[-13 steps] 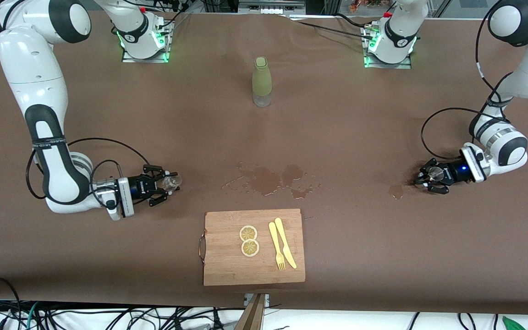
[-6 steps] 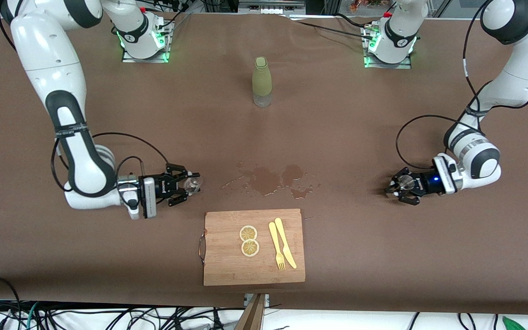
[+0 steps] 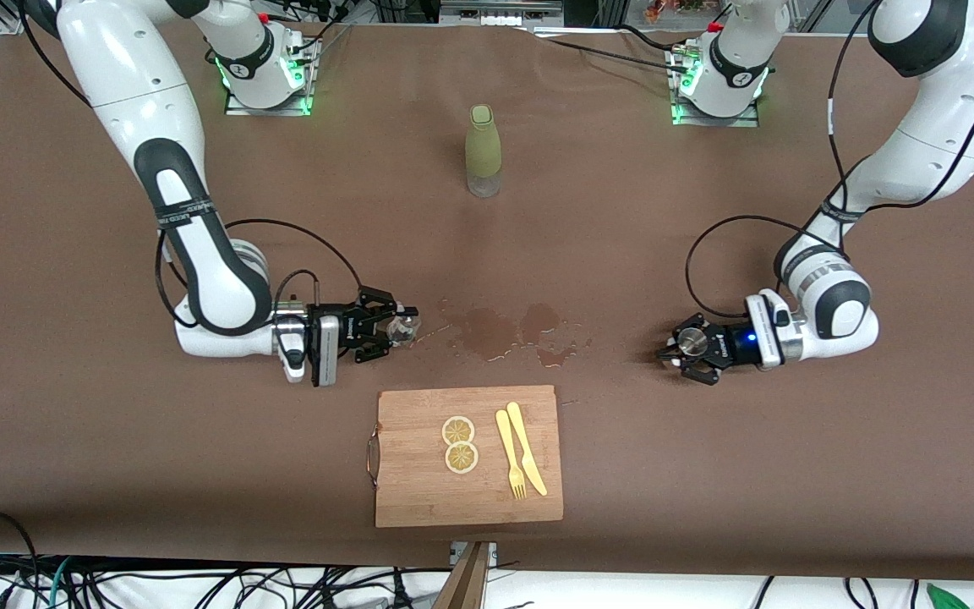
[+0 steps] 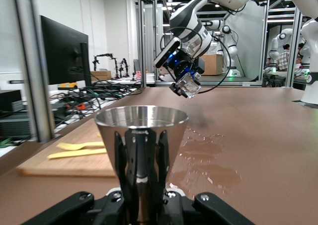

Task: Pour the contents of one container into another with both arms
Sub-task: 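Bring the beaker above the jigger held by the left gripper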

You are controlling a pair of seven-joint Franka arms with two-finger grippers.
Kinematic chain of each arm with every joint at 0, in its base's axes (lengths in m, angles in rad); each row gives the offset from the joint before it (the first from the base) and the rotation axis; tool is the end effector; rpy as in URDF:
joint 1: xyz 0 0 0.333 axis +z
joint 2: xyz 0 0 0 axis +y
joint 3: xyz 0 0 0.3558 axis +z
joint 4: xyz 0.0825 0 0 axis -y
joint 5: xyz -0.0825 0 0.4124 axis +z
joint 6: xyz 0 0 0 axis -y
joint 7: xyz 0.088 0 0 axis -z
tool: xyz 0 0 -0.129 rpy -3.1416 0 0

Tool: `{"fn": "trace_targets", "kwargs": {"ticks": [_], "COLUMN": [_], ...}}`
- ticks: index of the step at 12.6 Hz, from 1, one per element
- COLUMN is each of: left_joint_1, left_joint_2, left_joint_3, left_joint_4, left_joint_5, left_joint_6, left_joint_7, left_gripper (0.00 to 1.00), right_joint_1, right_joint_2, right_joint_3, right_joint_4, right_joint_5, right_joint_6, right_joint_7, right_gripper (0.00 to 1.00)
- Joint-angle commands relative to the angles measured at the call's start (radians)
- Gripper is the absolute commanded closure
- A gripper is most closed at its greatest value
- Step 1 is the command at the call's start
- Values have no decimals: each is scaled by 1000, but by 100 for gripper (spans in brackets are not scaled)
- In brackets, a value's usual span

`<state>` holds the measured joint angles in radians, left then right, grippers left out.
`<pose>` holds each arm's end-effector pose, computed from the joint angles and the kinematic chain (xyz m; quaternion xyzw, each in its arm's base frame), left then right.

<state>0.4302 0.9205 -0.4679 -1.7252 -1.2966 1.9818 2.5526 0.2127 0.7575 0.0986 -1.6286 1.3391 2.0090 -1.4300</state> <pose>0.6774 -0.0803 0.1149 0.5582 -0.4995 0.5025 0.4317 0.6728 0.2877 0.1882 -0.7637 -0.3347 -0.1537 0.5302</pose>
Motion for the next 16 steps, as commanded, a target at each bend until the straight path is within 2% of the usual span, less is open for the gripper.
{"fn": "trace_targets", "kwargs": {"ticks": [1, 3, 6, 7, 13, 16], "left_joint_1": [-63, -105, -151, -163, -274, -317], "left_joint_2": [24, 44, 87, 93, 104, 147], "left_joint_3": [-50, -67, -121, -142, -162, -164], "left_joint_4": [13, 15, 19, 33, 62, 113], "left_joint_5": [-29, -30, -108, -124, -184, -216], "left_joint_6": [81, 120, 158, 207, 356, 402], "left_joint_7": [-14, -14, -6, -3, 0, 21], "left_gripper": [100, 100, 100, 100, 100, 100], "right_joint_1": [82, 141, 198, 214, 292, 323], "right_joint_2": [-70, -81, -81, -81, -89, -124], "right_joint_3": [-14, -14, -14, -14, -13, -10], "right_joint_4": [-63, -63, -59, -54, -31, -33], "right_joint_5": [54, 93, 170, 182, 181, 178], "right_joint_6": [100, 175, 235, 258, 372, 407], "right_joint_7": [110, 202, 302, 330, 568, 673], "right_gripper": [70, 70, 70, 70, 71, 71]}}
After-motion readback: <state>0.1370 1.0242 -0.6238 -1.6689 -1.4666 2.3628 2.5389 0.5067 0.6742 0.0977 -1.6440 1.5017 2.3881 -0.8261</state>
